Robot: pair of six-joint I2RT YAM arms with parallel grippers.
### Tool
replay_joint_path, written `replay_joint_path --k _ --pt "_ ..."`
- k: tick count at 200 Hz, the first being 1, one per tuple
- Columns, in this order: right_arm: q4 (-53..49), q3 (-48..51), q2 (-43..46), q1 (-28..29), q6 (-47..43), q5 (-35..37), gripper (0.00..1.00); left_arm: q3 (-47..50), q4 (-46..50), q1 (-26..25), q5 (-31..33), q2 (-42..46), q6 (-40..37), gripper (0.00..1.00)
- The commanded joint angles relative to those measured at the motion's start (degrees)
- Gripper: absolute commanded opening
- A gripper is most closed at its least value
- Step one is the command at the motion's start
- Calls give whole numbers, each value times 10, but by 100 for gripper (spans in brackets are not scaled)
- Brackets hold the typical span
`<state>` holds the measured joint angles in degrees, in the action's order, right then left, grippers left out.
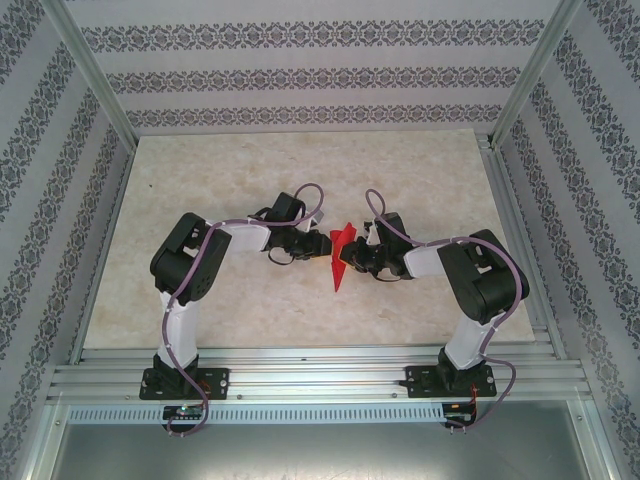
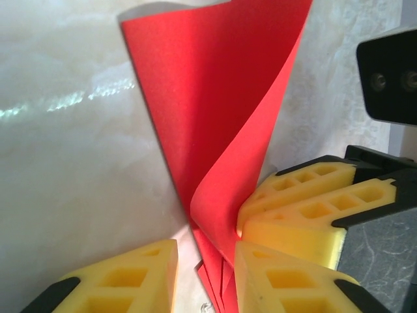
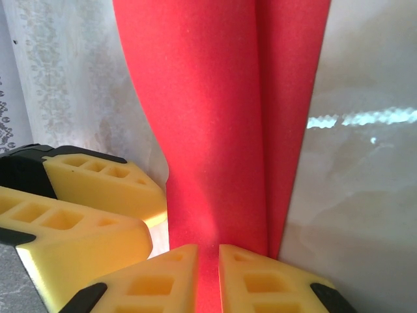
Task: Fold a paper plane with a square sheet of paper (fold left side to right side)
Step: Fold the wing for the fifth time at the center of the table.
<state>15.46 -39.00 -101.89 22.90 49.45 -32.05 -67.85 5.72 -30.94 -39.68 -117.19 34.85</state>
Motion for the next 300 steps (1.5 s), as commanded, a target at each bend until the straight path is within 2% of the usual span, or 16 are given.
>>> replay_joint_path --k 1,71,141,172,203,240,300 --pt "-22 -2 -9 4 -9 37 17 -11 51 -9 12 4 5 31" --pt "-17 0 -11 4 -7 35 17 -38 27 -22 6 -28 37 25" --pt "-17 2 -3 3 -10 32 17 -37 24 -25 29 -14 38 5" --pt "-14 9 47 -6 -20 31 21 -43 27 -24 32 -6 21 3" --pt "-60 12 108 -12 -41 31 23 -47 15 -24 28 -19 25 1" --pt "-70 30 136 33 -20 34 22 -46 7 -25 24 -25 27 1" --pt "-45 34 104 96 16 45 22 -51 13 -25 19 -27 21 1"
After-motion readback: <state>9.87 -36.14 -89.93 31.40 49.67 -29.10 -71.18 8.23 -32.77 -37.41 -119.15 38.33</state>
